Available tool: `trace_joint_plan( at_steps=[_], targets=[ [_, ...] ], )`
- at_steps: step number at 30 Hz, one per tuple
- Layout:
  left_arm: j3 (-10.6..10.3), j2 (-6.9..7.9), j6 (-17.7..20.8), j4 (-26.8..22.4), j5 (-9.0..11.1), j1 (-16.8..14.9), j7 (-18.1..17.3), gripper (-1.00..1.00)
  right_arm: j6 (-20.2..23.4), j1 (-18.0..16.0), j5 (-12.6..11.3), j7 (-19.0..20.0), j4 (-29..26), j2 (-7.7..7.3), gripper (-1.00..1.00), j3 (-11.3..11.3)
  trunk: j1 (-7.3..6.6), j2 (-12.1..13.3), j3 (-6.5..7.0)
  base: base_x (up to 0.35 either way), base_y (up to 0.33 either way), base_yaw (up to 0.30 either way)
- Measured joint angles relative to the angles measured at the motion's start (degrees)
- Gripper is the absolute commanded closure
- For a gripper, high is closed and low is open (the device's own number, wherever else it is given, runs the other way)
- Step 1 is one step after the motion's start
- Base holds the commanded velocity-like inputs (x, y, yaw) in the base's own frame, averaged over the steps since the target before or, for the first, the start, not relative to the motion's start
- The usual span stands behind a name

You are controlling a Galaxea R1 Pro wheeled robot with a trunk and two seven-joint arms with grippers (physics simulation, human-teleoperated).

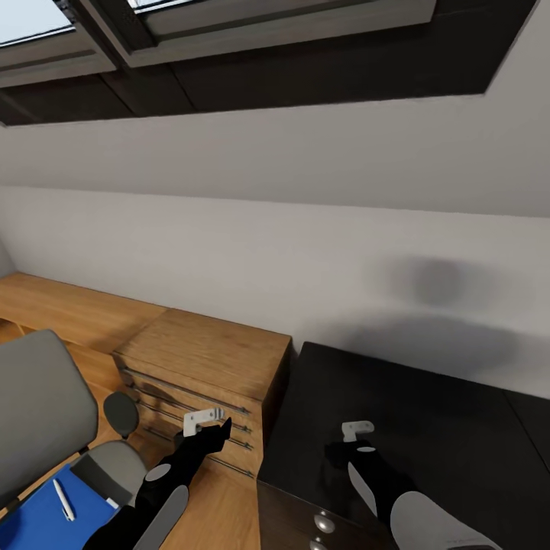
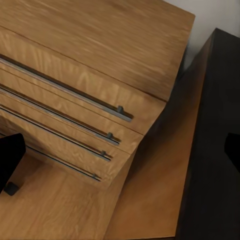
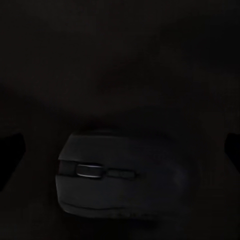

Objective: In the bedroom, organize the workspace by keeping the computer under the desk, ensuring the monitor is on the desk, placing the keyboard on the desk next to the monitor, placing the mouse on the desk next to the keyboard, moving the folder from the swivel chair onto the desk next to the mouse, stacking the notebook on top of the folder with the pen on top of the notebook, and positioning the swivel chair next to the desk.

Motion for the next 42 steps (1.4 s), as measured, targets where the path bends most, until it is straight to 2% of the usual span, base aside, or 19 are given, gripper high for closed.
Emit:
trace_joint_plan(
  at_steps=[18, 30, 42],
  targets=[
    [0.0, 0.01, 0.0, -0.17, -0.04, 0.0, 0.03, -1.0, 2.37, -0.61, -0.1, -0.41, -0.01, -0.01, -1.0, -0.14, 3.96, -7.23, -3.24, 0.0, 0.0, 0.0],
    [0.0, 0.0, 0.0, -0.18, 0.04, 0.0, 0.03, -1.0, 3.84, -0.86, -0.22, -0.45, 0.06, -0.01, -1.0, -0.18, 3.96, -7.25, -3.25, 0.0, 0.0, 0.0],
    [0.0, -0.02, 0.0, -0.18, 0.04, 0.0, 0.01, -1.0, 5.26, -0.87, -0.38, -2.17, 0.08, 0.08, -1.0, -0.26, 3.96, -7.25, -3.25, 0.0, 0.0, 0.0]
  ],
)
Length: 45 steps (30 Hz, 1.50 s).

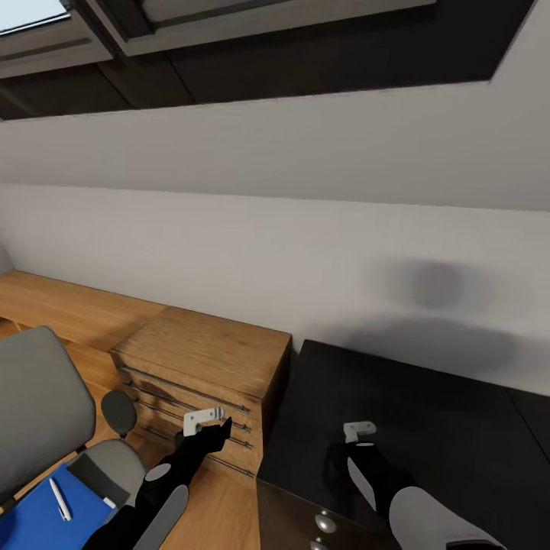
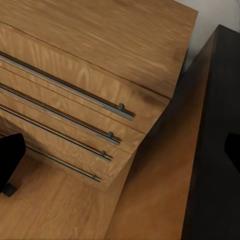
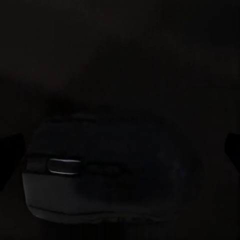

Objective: In the bedroom, organize the workspace by keeping the computer under the desk, ensuring the monitor is on the desk, placing the keyboard on the desk next to the monitor, placing the mouse on the desk next to the keyboard, moving the folder from the swivel chair onto the desk next to the mouse, stacking the notebook on top of the folder with the pen on top of the notebook, and positioning the swivel chair next to the desk.

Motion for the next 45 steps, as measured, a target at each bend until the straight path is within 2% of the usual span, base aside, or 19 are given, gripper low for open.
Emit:
trace_joint_plan(
  at_steps=[24, 31, 45],
  targets=[
    [0.0, 0.05, 0.0, -0.08, 0.0, 0.0, 0.03, -1.0, 1.4, 0.02, -0.01, -0.15, -0.05, 0.22, -1.0, -0.05, 0.0, 0.0, 0.0, 0.0, 0.0, 0.0],
    [0.0, 0.01, -0.01, -0.07, -0.05, 0.01, 0.06, -1.0, 1.43, -0.03, -0.49, 0.05, -0.66, 0.28, -1.0, -0.1, 1.52, -2.82, -1.24, 0.0, 0.0, 0.0],
    [0.0, 0.03, 0.0, -0.02, 0.0, 0.0, 0.06, -1.0, 1.33, -0.04, -0.42, -0.03, -0.67, 0.28, -1.0, -0.11, 1.53, -2.83, -1.25, 0.0, 0.0, 0.0]
  ],
)
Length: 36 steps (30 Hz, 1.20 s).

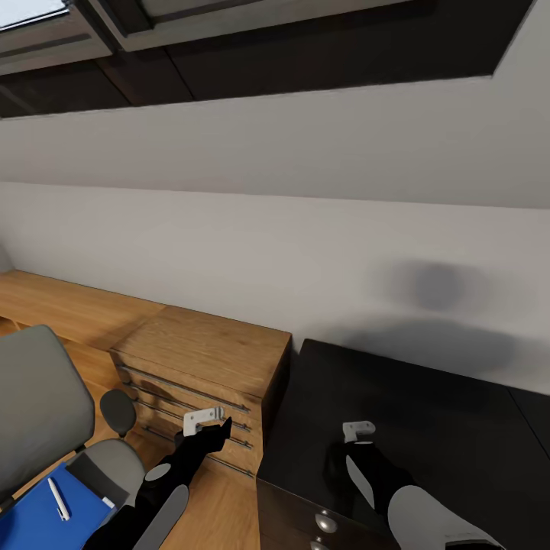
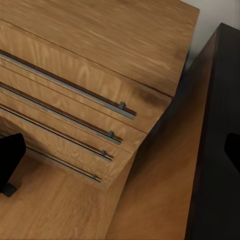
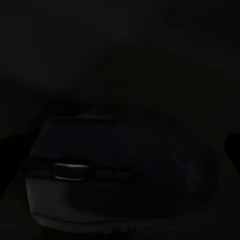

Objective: In the bedroom, organize the workspace by keeping the computer under the desk, ensuring the monitor is on the desk, placing the keyboard on the desk next to the monitor, placing the mouse on the desk next to the keyboard, moving the folder from the swivel chair onto the desk next to the mouse, stacking the notebook on top of the folder with the pen on top of the notebook, and positioning the swivel chair next to the desk.

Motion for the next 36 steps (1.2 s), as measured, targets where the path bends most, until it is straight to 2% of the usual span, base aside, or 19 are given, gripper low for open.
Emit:
trace_joint_plan(
  at_steps=[14, 15, 36],
  targets=[
    [0.0, -0.01, 0.0, 0.0, 0.0, 0.0, 0.0, -1.0, 0.0, 0.0, -0.02, 0.0, 0.0, 0.0, -1.0, 0.0, 0.0, 0.0, 0.0, 0.0, 0.0, 0.0],
    [0.0, 0.0, 0.0, 0.0, 0.0, 0.0, 0.0, -1.0, 0.0, 0.0, -0.02, 0.0, 0.0, 0.0, 1.0, 0.0, 0.0, 0.0, 0.0, 0.0, 0.0, 0.0],
    [-0.09, -0.03, 0.0, -0.01, 0.0, 0.0, 0.0, -1.0, -0.35, 0.01, 0.18, 0.12, 0.14, 0.1, 1.0, 0.12, 0.0, 0.0, 0.0, 0.0, 0.0, 0.0]
  ],
)
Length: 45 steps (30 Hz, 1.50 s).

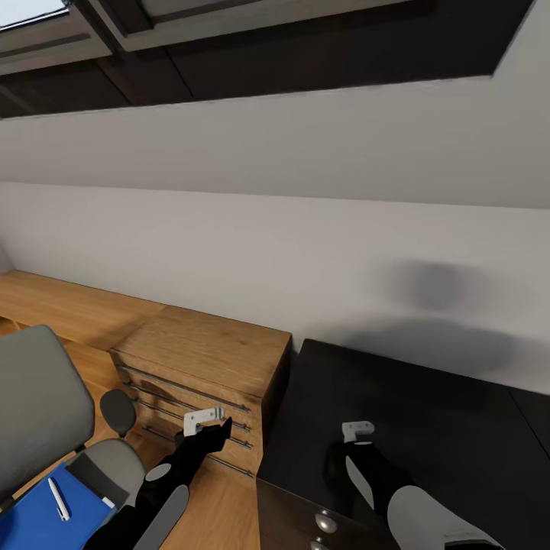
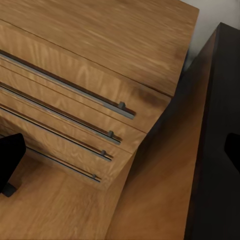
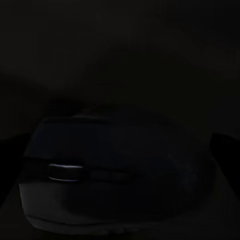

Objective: In the bedroom, organize the workspace by keeping the computer under the desk, ensuring the monitor is on the desk, placing the keyboard on the desk next to the monitor, placing the mouse on the desk next to the keyboard, moving the folder from the swivel chair onto the desk next to the mouse, stacking the notebook on top of the folder with the pen on top of the notebook, and positioning the swivel chair next to the desk.

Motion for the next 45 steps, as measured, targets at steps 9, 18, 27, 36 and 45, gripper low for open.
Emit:
trace_joint_plan(
  at_steps=[9, 18, 27, 36, 45],
  targets=[
    [0.09, 0.05, 0.09, 0.03, 0.0, 0.0, 0.0, -1.0, 0.36, 0.08, 0.08, 0.13, -3.11, 0.81, 1.0, -0.01, 0.01, 0.02, -0.01, 0.0, 0.0, 0.0],
    [0.1, 0.13, 0.09, 0.02, 0.0, 0.0, 0.0, -1.0, 0.28, 0.09, 0.11, 0.08, -3.21, 1.35, 1.0, 0.11, 0.01, 0.02, -0.01, 0.0, 0.0, 0.034],
    [0.1, 0.15, 0.09, 0.01, -0.36, 0.01, 0.01, -1.0, 0.26, 0.05, 0.16, 0.04, -3.23, 1.65, 1.0, 0.29, 0.01, 0.01, 0.07, 0.0, 0.0, 0.194],
    [-0.23, 0.13, 0.2, 0.09, -0.47, 0.01, 0.0, -1.0, 0.26, 0.07, 0.16, 0.07, -3.18, 1.66, 1.0, 0.3, 0.01, 0.02, 0.25, 0.0, 0.0, 0.231],
    [-0.32, 0.06, 0.27, 0.19, -0.44, 0.01, 0.0, -1.0, 0.31, 0.07, 0.27, 0.16, -3.05, 1.66, 1.0, 0.43, 0.01, 0.02, 0.39, -0.013, 0.0, 0.207]
  ],
)
